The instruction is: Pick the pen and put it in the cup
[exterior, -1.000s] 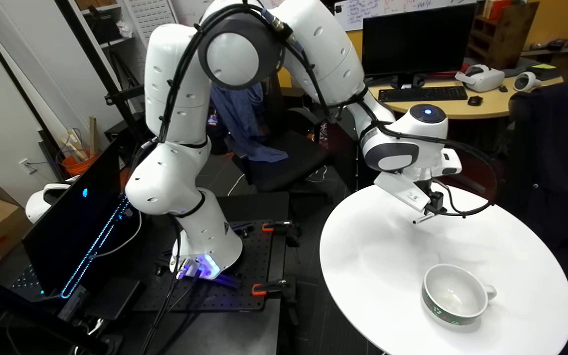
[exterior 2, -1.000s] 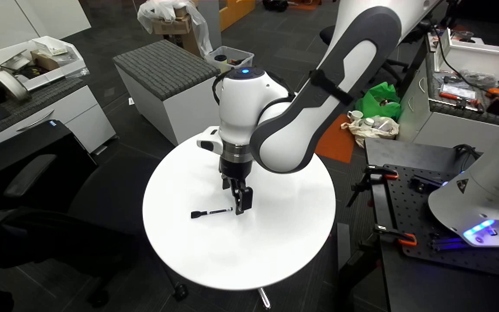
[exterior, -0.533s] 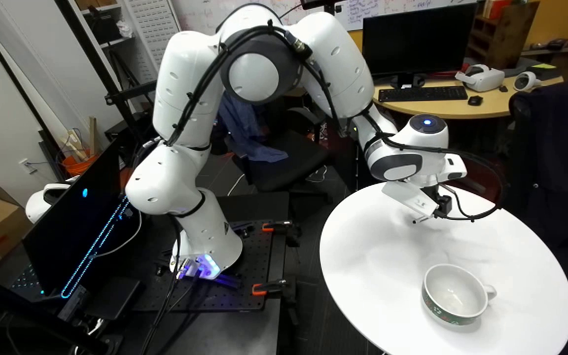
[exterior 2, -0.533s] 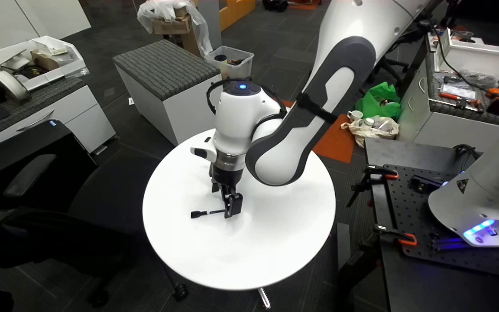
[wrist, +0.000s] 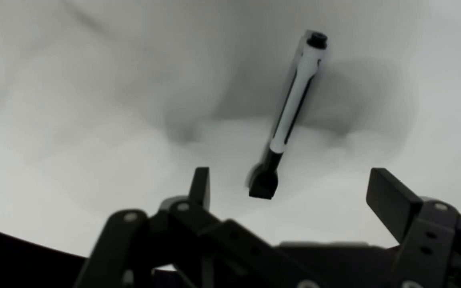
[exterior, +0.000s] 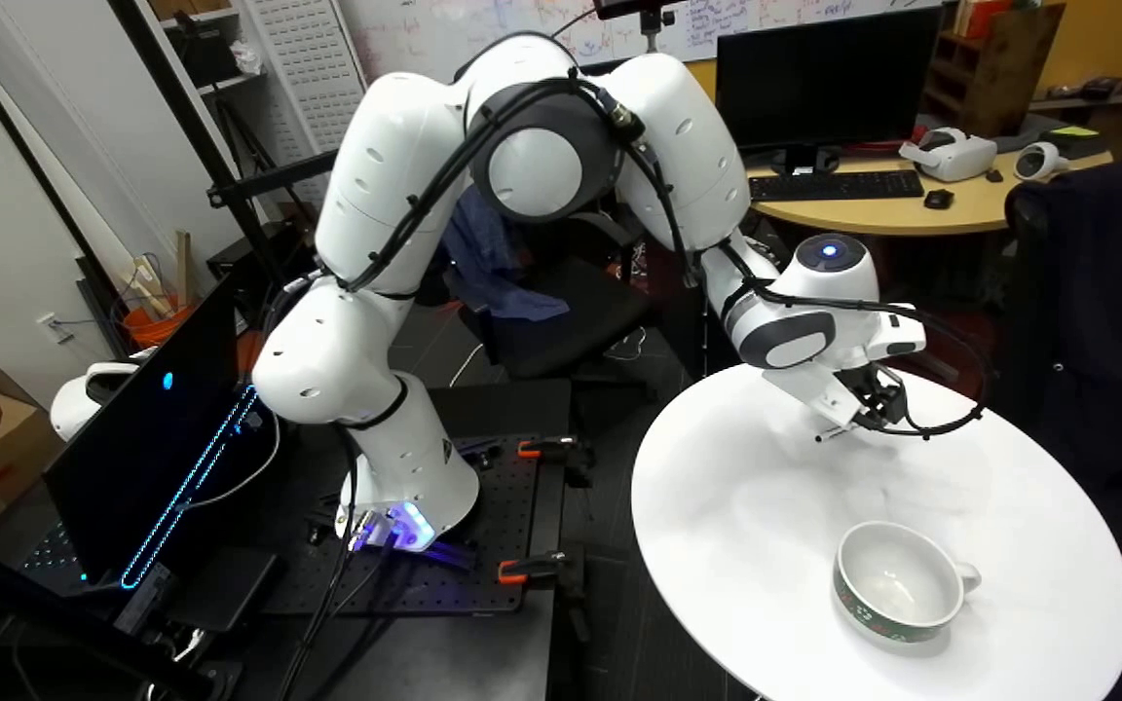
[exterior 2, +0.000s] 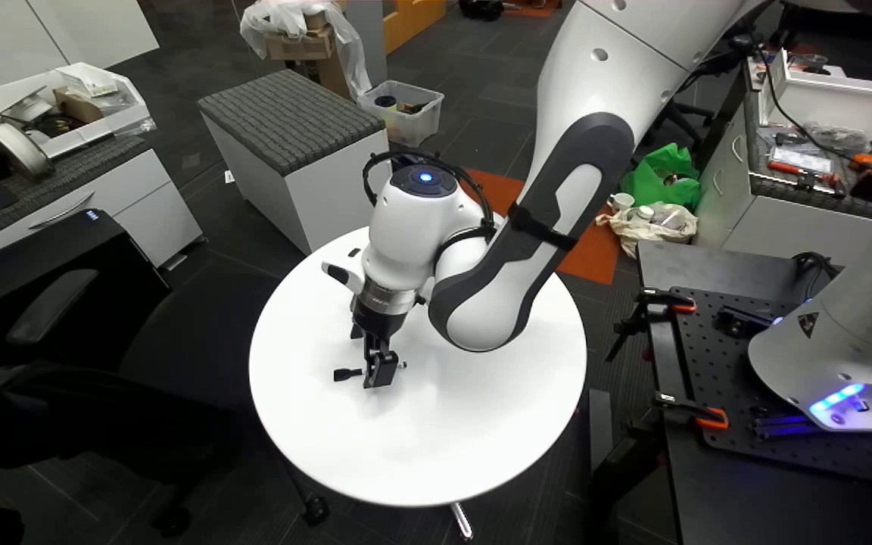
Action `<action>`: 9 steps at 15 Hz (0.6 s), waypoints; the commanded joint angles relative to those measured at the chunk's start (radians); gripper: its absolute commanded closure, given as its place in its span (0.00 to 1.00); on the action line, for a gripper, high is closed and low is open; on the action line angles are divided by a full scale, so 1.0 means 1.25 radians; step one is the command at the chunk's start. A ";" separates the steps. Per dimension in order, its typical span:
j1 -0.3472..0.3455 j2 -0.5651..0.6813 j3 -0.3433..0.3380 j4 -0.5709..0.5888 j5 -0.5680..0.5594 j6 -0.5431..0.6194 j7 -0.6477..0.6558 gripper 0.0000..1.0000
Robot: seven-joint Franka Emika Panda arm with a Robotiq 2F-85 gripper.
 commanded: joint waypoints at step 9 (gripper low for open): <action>0.080 0.021 -0.085 0.054 -0.046 -0.037 0.148 0.22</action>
